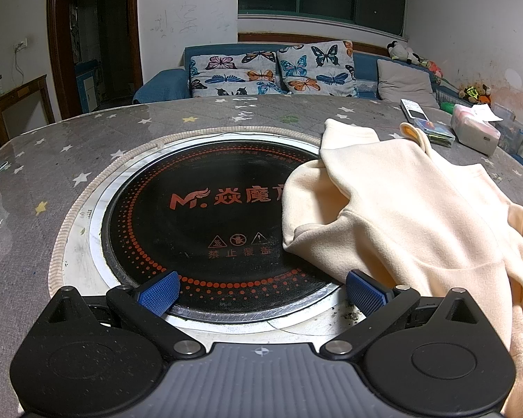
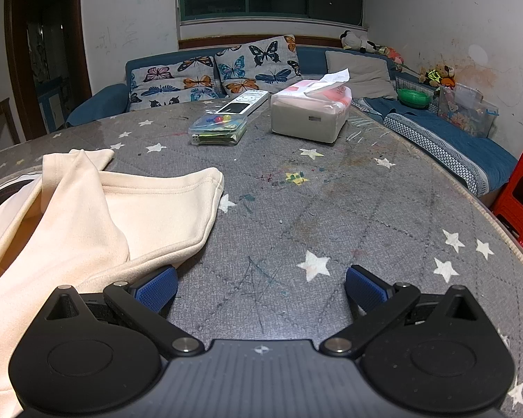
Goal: Fold clothes
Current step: 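Move both grippers toward the crumpled cream sweatshirt on the table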
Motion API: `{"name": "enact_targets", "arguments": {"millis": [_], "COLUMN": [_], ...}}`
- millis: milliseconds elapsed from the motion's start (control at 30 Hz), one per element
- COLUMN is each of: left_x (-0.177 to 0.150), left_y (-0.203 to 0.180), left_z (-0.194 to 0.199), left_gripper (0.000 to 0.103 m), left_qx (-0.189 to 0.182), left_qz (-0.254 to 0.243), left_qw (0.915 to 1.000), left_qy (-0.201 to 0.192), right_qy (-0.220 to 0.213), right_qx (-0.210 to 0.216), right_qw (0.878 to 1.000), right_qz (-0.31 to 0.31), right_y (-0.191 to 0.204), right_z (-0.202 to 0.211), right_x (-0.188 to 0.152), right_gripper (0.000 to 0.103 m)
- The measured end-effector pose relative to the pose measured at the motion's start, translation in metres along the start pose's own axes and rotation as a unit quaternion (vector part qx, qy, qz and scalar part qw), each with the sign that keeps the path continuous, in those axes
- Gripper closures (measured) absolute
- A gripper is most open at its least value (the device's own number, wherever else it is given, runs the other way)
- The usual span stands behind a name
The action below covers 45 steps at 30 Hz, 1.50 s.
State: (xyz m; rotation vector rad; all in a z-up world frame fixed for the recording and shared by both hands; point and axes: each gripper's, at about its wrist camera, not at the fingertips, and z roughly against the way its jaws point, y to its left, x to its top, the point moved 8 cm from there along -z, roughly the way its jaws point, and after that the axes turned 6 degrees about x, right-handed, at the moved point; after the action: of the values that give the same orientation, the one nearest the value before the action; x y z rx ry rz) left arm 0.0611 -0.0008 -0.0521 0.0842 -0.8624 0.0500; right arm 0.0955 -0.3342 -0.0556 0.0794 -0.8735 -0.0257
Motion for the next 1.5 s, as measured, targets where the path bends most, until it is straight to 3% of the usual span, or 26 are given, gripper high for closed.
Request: {"name": "enact_targets", "arguments": {"millis": [833, 1500], "left_x": [0.000, -0.005], "left_y": [-0.002, -0.024], "left_z": [0.003, 0.059], "left_gripper": [0.000, 0.000], "left_qx": [0.013, 0.009], "left_qz": [0.006, 0.000], "left_qw": [0.9998, 1.0000], "left_qy": [0.010, 0.001], "right_qy": [0.004, -0.003], "right_qx": [0.010, 0.061], "right_qw": [1.000, 0.998], "right_qz": [0.002, 0.007], "right_y": [0.011, 0.041], "right_z": [0.021, 0.079], "right_x": [-0.009, -0.031], "right_gripper": [0.000, 0.000]}}
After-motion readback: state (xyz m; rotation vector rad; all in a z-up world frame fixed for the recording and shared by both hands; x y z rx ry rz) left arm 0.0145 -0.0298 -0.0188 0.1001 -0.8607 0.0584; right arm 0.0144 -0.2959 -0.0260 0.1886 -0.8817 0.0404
